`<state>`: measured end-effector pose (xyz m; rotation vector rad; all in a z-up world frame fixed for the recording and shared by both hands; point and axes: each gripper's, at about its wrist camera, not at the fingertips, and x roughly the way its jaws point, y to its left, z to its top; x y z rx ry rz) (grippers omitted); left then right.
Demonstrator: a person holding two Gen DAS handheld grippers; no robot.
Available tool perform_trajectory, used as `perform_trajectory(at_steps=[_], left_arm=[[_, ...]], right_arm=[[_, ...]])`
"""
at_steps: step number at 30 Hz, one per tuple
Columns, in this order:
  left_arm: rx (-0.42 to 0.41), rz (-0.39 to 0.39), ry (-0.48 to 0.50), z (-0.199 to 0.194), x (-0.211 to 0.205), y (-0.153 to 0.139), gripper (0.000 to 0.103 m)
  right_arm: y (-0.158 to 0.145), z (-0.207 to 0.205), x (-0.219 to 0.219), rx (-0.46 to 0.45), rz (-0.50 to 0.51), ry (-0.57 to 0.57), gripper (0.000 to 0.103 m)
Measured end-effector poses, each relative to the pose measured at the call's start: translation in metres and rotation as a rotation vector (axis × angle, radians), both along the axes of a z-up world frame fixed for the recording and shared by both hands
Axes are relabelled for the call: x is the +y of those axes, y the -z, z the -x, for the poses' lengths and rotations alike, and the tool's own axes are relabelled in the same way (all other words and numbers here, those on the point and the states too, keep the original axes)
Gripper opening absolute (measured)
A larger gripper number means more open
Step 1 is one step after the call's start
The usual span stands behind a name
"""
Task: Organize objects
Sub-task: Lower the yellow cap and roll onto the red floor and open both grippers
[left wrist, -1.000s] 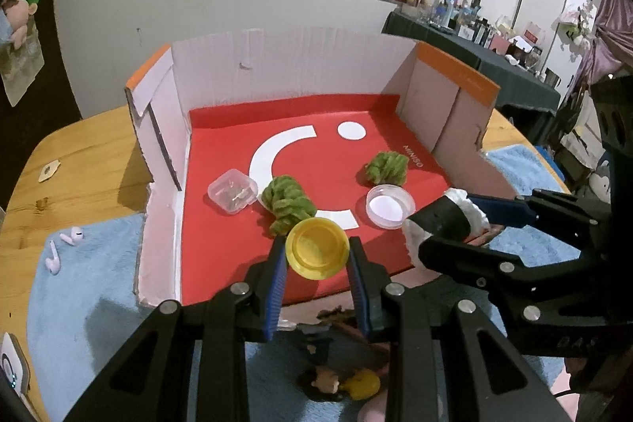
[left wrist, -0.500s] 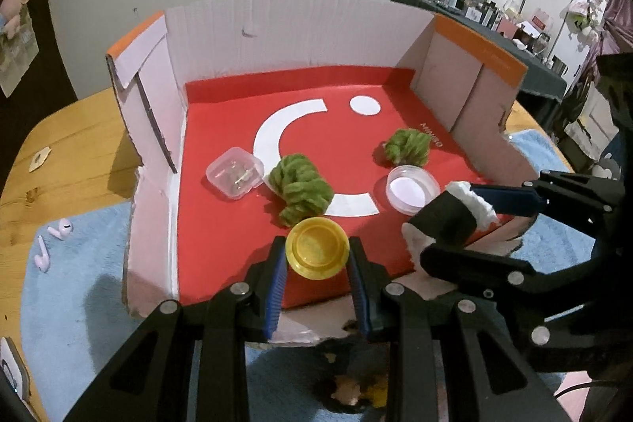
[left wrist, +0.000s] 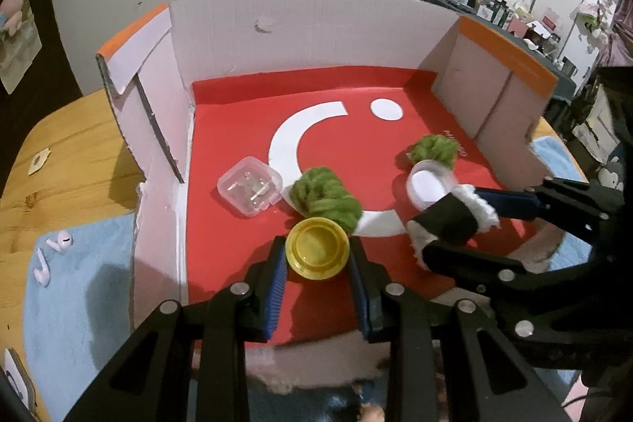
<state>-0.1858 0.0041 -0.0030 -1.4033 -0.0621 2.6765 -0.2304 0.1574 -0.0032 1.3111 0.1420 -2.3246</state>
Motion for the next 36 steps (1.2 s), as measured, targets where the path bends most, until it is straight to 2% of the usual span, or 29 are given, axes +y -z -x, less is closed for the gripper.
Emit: perform_trajectory(at_steps=[5, 9, 16, 32, 36], left_arm=[[0.014, 0.012, -0.027, 0.009, 0.000, 0.004, 0.031], [0.030, 0.022, -0.054, 0.015, 0.001, 0.006, 0.031], [0.056, 0.015, -0.077, 0.018, -0.001, 0.009, 0.031], [0.062, 0.011, -0.079, 0.017, 0.000, 0.009, 0.031], [0.064, 0.006, -0.075, 0.017, 0.001, 0.008, 0.041]], right_arm=[[0.002, 0.003, 0.001, 0.055, -0.044, 0.031, 0.060], [0.003, 0.008, 0.009, 0.075, -0.032, 0.056, 0.060], [0.006, 0.015, 0.013, 0.076, -0.016, 0.064, 0.060], [0.006, 0.015, 0.014, 0.083, 0.023, 0.060, 0.061], [0.006, 0.015, 0.013, 0.086, 0.033, 0.053, 0.062]])
